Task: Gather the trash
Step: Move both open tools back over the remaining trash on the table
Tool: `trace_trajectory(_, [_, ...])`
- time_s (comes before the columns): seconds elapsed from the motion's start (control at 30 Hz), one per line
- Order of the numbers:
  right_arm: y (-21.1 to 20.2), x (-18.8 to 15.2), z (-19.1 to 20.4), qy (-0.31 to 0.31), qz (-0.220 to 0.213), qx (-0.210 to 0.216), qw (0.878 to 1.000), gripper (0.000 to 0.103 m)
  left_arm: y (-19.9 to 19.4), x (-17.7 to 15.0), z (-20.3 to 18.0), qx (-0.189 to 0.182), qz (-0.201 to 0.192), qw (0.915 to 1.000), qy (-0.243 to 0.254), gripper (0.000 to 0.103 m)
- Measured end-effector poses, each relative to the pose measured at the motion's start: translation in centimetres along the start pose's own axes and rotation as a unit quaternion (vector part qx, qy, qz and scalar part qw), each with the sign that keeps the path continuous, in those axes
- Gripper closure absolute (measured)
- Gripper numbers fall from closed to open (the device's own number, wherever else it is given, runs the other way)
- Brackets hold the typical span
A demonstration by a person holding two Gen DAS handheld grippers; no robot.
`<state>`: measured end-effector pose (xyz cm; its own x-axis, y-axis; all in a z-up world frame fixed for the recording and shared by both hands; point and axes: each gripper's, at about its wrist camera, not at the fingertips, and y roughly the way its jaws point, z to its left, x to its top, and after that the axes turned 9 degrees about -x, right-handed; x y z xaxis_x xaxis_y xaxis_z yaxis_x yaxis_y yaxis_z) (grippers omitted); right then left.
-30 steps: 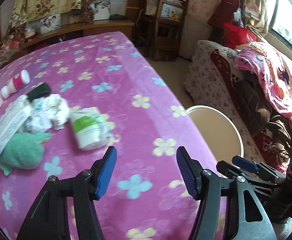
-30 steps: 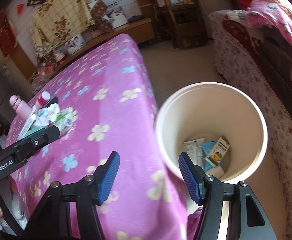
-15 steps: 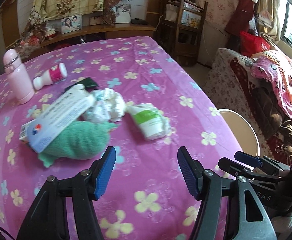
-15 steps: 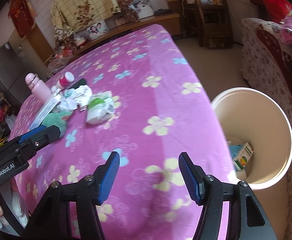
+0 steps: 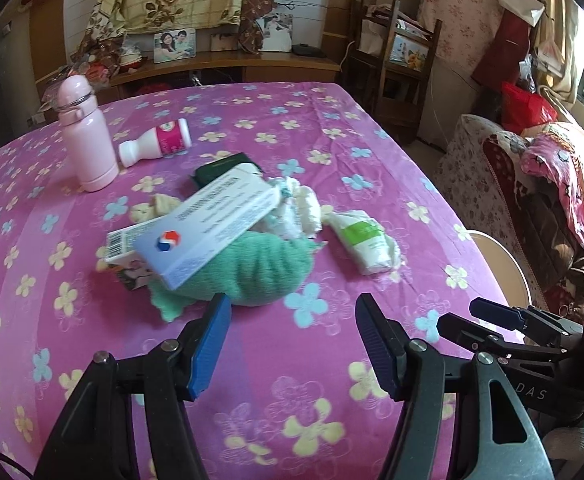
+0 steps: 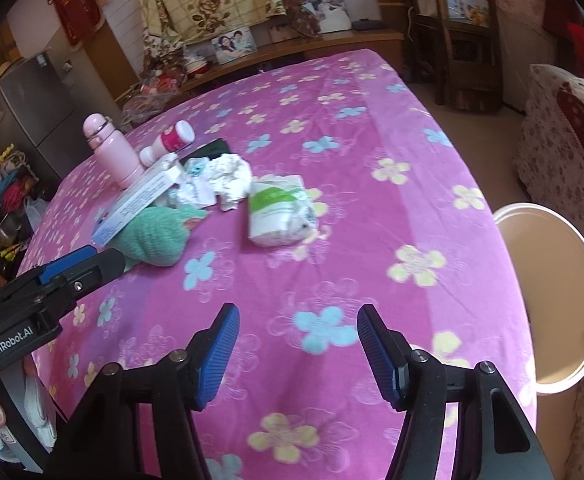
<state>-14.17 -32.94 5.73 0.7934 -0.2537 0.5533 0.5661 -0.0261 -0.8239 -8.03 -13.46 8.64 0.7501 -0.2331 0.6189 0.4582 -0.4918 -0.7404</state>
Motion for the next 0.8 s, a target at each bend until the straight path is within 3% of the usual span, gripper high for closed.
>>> trace_trajectory(0.27, [0.4, 0.4, 1.9, -0.012, 0.005, 0.008, 1.0, 0.038, -1.2, -0.1, 2.3, -0.002, -0.003, 1.0, -0.003, 0.035])
trace_trajectory(0.4, [0.6, 0.8, 2.6, -0.017, 0.004, 0.013, 1.0, 0.038, -1.9, 0.1, 3.6, -0.019, -0.005, 0.9998, -0.005, 0.034])
trace_trajectory(0.57, [1.1, 1.7, 3.0, -0.027, -0.001, 0.022, 0.999, 0.036, -2.6, 1.3, 5.3, -0.048, -0.009, 0.9987, -0.013, 0.026])
trace_trajectory(0.8, [2.6, 3.6, 3.0, -0.036, 0.002, 0.021, 0.999, 0.036, -1.3, 3.2, 6.5, -0.041, 0.011, 0.9991, 0.006, 0.024])
